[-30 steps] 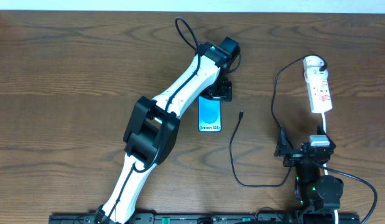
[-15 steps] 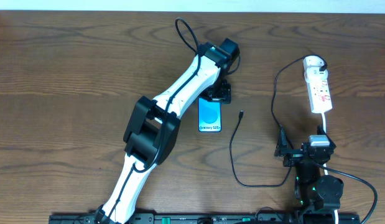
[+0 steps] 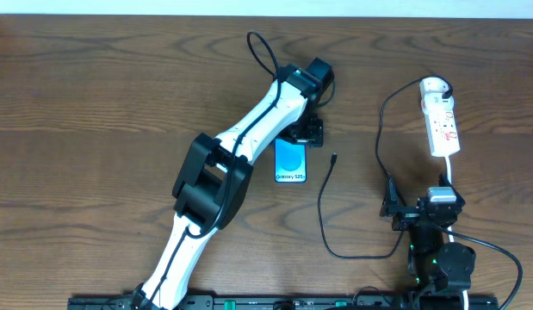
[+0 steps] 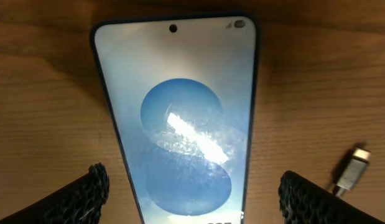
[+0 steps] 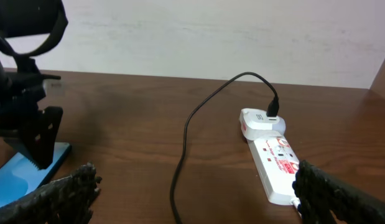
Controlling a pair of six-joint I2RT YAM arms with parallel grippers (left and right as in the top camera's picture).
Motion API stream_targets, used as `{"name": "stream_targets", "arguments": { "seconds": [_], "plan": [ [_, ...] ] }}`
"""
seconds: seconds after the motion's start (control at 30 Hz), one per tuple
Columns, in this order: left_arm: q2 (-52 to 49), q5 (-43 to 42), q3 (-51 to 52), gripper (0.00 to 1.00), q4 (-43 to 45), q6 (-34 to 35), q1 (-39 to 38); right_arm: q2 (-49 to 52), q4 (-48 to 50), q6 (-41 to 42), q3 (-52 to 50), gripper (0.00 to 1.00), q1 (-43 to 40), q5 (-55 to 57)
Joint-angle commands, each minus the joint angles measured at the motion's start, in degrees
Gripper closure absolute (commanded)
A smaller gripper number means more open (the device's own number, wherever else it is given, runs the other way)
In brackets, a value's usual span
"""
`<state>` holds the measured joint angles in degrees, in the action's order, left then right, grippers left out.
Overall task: Plug charger to phone and switch on socket
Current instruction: 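Lower the left gripper and close it on the phone's top edge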
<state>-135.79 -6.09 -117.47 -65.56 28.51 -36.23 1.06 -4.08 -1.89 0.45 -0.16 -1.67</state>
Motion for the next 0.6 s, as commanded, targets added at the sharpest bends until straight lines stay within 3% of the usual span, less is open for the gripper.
{"name": "stream_targets", "arguments": {
  "seconds": [0.0, 0.57],
  "plan": [
    [-1.3, 0.2, 2.3, 0.12, 0.8, -0.1, -0.2, -0.2, -0.2, 0.6, -0.1, 0.01, 0.6, 0.0],
    [-1.3, 0.7, 8.6, 0.12, 7.8, 3.3, -0.2, -0.2, -0.2, 0.6, -0.1, 0.01, 0.6, 0.0]
  ]
}}
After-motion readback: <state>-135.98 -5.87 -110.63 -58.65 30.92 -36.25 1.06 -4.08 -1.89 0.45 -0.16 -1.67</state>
